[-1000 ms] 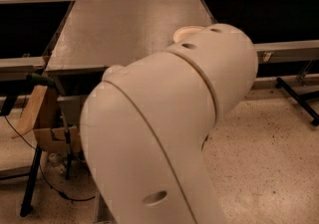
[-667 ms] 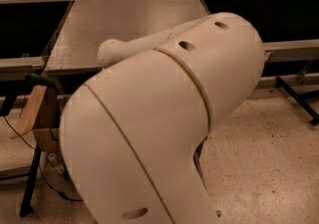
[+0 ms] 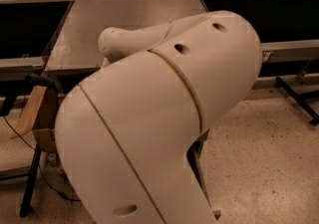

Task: Pick apple from bottom drawer and place on counter

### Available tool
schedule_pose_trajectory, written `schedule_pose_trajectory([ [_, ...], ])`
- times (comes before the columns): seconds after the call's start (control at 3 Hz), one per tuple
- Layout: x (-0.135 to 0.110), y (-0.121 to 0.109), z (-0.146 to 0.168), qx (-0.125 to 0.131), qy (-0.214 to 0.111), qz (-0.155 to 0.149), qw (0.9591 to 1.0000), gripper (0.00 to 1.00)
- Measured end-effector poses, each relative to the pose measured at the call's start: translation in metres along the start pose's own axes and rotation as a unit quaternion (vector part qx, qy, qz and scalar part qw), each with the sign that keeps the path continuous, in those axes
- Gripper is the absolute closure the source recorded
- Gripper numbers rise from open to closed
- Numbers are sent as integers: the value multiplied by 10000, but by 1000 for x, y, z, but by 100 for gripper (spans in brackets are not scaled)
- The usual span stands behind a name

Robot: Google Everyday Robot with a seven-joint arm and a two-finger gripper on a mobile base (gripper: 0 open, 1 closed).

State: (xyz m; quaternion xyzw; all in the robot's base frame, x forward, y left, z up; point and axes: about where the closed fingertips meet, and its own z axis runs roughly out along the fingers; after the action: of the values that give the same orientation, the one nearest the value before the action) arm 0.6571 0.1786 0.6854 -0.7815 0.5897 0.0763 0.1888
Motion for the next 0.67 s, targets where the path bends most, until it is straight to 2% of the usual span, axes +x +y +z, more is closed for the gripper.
schedule_pose_trajectory([
  [0.33,-1,-1,7,-77,-125,-56,9999,100],
  [0.67,0,5,2,-293,-479,-205,9982,100],
])
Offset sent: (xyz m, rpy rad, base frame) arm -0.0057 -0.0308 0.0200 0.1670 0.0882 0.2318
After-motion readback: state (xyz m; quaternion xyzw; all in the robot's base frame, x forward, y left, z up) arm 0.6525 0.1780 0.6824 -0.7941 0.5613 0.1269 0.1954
